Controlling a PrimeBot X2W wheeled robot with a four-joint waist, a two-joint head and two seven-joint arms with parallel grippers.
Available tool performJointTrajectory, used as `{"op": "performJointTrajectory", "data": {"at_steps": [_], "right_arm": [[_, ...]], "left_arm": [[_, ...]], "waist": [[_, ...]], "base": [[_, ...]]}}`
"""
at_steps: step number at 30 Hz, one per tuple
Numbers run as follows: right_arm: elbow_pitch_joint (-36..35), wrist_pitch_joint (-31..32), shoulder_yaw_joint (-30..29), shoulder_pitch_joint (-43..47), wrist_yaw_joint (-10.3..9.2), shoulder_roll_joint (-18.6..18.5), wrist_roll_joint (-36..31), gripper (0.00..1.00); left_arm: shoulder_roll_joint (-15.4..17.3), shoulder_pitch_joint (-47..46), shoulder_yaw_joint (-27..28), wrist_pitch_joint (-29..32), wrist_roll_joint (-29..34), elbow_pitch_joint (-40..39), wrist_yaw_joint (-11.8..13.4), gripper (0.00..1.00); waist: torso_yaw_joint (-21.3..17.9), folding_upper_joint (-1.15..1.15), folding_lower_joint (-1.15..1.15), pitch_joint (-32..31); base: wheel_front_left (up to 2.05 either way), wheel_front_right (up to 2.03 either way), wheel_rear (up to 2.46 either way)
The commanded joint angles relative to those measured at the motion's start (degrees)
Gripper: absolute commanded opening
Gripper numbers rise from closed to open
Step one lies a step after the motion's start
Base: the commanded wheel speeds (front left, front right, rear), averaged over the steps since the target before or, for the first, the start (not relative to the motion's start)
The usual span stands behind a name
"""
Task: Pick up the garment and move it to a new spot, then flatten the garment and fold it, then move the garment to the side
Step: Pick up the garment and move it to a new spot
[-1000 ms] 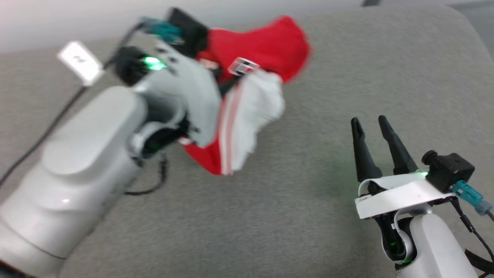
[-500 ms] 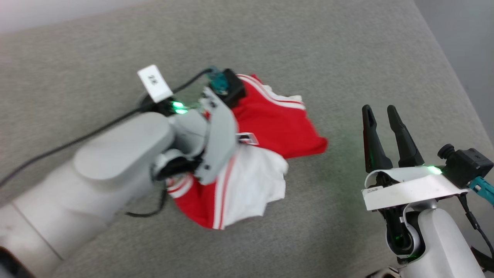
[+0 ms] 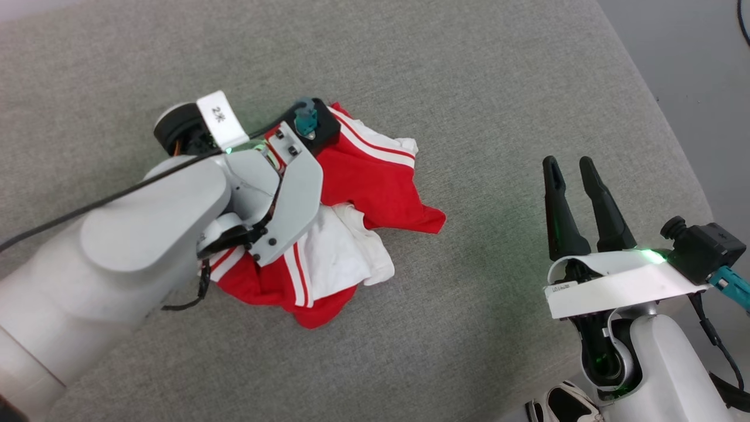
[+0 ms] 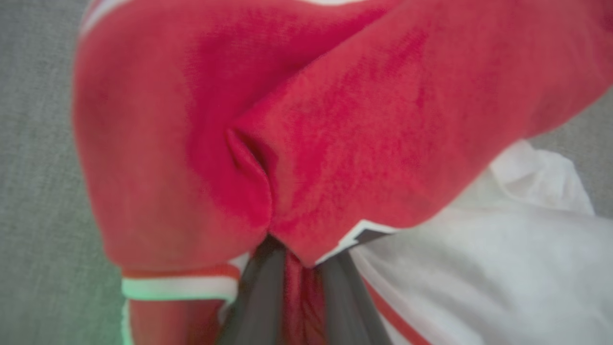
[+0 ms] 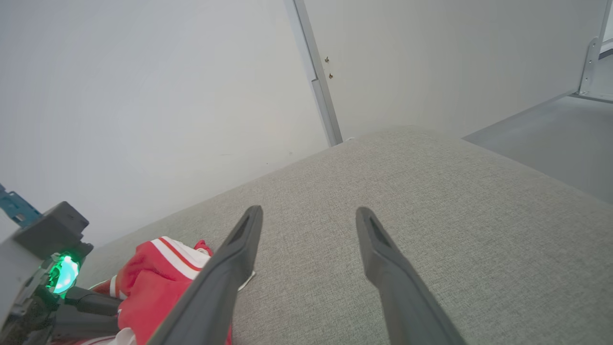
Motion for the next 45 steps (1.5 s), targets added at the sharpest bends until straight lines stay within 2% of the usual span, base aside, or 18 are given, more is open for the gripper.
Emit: {"op": "performJointTrajectory", "data": {"at_steps": [1,3,4,5,6,7,8,17,18,24,29,33,37,40,45], "right_arm": [[-0.2,-0.3,0.0,-0.5,-0.08,0.2,-0.1,1.00],[-0.3,-0.3,-0.2,-0.5,-0.08,0.2,-0.6,1.00],[-0.3,-0.3,-0.3,-0.5,-0.08,0.2,-0.8,1.00],[-0.3,-0.3,-0.3,-0.5,-0.08,0.2,-1.1,1.00],[-0.2,-0.3,-0.3,-0.6,-0.08,0.2,-1.4,1.00],[-0.1,-0.3,-0.3,-0.6,-0.08,0.2,-1.7,1.00],[0.0,-0.3,-0.4,-0.6,-0.08,0.2,-2.1,1.00],[2.1,-0.3,-1.6,1.0,-0.08,0.1,-8.3,1.00],[2.1,-0.3,-1.6,1.0,-0.08,0.1,-8.3,1.00],[3.7,-0.3,-3.2,2.8,-0.08,-0.3,-11.9,1.00],[4.7,-0.3,-4.0,4.4,-0.08,-1.9,-12.8,1.00],[5.3,-0.3,-4.8,5.8,-0.08,-3.6,-13.5,1.00],[5.9,-0.3,-5.6,7.7,-0.08,-5.6,-13.9,1.00],[6.0,-0.3,-6.2,9.0,-0.08,-6.8,-14.0,1.00],[6.1,-0.3,-7.3,11.2,-0.08,-8.7,-13.9,1.00]], "left_arm": [[2.8,6.8,-3.2,2.4,0.9,3.9,0.7,0.00],[3.0,7.5,-3.4,1.9,0.6,4.0,0.7,0.00],[3.0,7.6,-3.4,1.1,0.2,4.0,0.7,0.03],[2.9,7.5,-3.4,0.4,-0.2,4.1,0.7,0.31],[2.7,7.1,-3.4,-0.6,-0.8,4.2,0.7,0.46],[2.4,6.5,-3.3,-1.8,-1.5,4.4,0.7,0.77],[2.1,6.0,-3.2,-2.9,-2.0,4.3,0.7,1.00],[-1.5,1.9,-1.7,-18.5,-7.9,0.9,0.4,1.00],[-1.5,1.9,-1.7,-18.5,-7.9,0.9,0.4,1.00],[-2.2,3.9,0.6,-31.2,-16.4,-1.8,0.4,1.00],[-0.9,8.8,2.3,-40.9,-21.0,-2.3,0.4,1.00],[-0.2,15.4,2.5,-49.6,-21.3,2.0,0.4,1.00],[-1.0,22.1,3.3,-54.1,-21.1,7.2,0.5,1.00],[-2.1,26.7,6.1,-55.0,-21.1,10.3,0.6,1.00],[-4.1,34.7,19.2,-54.9,-14.2,10.5,1.5,1.00]], "waist": [[-0.2,0.00,0.00,0.2],[0.1,0.00,0.00,0.1],[0.4,0.00,0.00,0.0],[0.7,0.00,0.00,-0.2],[1.0,0.00,0.00,-0.5],[1.5,0.00,0.00,-0.8],[2.0,0.00,0.00,-1.2],[10.3,0.00,0.00,-8.1],[10.3,0.00,0.00,-8.1],[16.7,0.00,0.00,-13.0],[20.6,0.00,0.00,-15.8],[23.3,0.00,0.00,-17.6],[26.1,0.00,0.00,-19.1],[28.1,0.00,0.00,-19.7],[30.8,0.00,0.00,-20.4]], "base": [[0.00,0.00,0.00],[0.00,0.00,0.00],[0.00,0.00,0.00],[0.00,0.00,0.00],[0.00,0.00,0.00],[0.00,0.00,0.00],[0.00,0.00,0.00],[0.00,0.00,0.00],[0.00,0.00,0.00],[0.00,0.00,0.00],[0.00,0.00,0.00],[0.00,0.00,0.00],[0.00,0.00,0.00],[0.00,0.00,0.00],[0.00,0.00,0.00]]}}
